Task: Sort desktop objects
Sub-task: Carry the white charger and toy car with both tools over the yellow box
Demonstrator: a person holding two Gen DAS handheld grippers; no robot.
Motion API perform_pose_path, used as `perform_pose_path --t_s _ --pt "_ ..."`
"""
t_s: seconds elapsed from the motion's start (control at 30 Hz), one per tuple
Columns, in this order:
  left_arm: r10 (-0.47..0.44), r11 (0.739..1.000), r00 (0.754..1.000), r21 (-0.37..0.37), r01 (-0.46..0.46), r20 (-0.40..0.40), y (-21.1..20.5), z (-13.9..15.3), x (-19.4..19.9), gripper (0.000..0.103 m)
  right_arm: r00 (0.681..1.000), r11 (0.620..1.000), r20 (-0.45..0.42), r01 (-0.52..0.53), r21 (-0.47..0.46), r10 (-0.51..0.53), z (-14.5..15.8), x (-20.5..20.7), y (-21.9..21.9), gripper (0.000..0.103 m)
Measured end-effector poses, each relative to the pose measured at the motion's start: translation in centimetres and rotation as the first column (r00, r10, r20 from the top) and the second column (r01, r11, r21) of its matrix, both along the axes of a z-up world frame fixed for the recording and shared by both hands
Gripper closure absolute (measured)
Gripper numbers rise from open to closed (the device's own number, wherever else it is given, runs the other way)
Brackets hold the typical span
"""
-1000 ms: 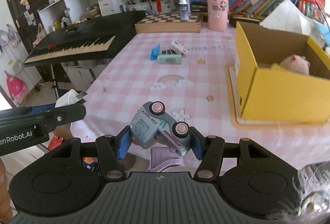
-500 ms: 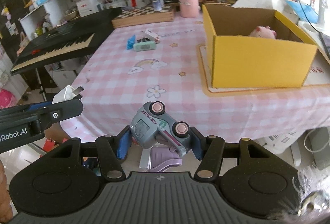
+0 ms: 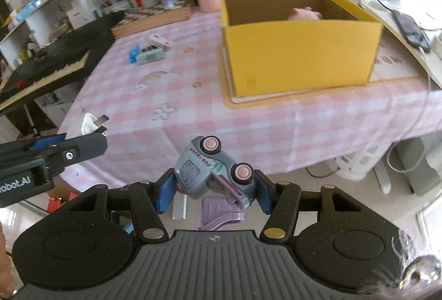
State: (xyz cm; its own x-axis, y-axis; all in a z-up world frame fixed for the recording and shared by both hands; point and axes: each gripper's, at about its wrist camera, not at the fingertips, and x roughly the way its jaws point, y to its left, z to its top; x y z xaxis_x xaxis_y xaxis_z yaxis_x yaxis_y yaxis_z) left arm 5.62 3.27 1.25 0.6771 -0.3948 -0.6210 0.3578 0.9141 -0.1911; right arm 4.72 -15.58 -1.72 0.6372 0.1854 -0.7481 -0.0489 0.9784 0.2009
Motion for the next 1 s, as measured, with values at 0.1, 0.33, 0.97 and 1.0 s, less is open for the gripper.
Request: perform_pose_path --t_s 0.1,0.33,0.97,1.0 --pt "-0.035 0.999 0.999 0.000 0.035 0.000 -1.1 0.0 0.4 0.067 1.000 1.000 0.001 0.024 -0.001 -0.024 0.0 0.0 -0.9 0.048" --pt "-0.100 0.995 0.995 -0.004 0.100 -0.002 -3.5 -0.1 1.2 0.067 0.996 0.996 0.005 0.089 -0.010 -0.088 0.3 -0.3 -3.2 0.048" --pt "-0.188 0.982 0.982 -0.010 0.188 -0.002 -8.2 -0.2 3.2 0.067 0.987 0.987 -0.013 0.157 -0.027 -0.157 0.3 0.6 -7.5 0.048" --pt "-0.190 0.982 0.982 -0.009 0.190 -0.001 -8.4 -0.1 3.4 0.067 0.988 0.987 -0.014 0.156 -0.027 -0.157 0.3 0.8 -7.7 0.048"
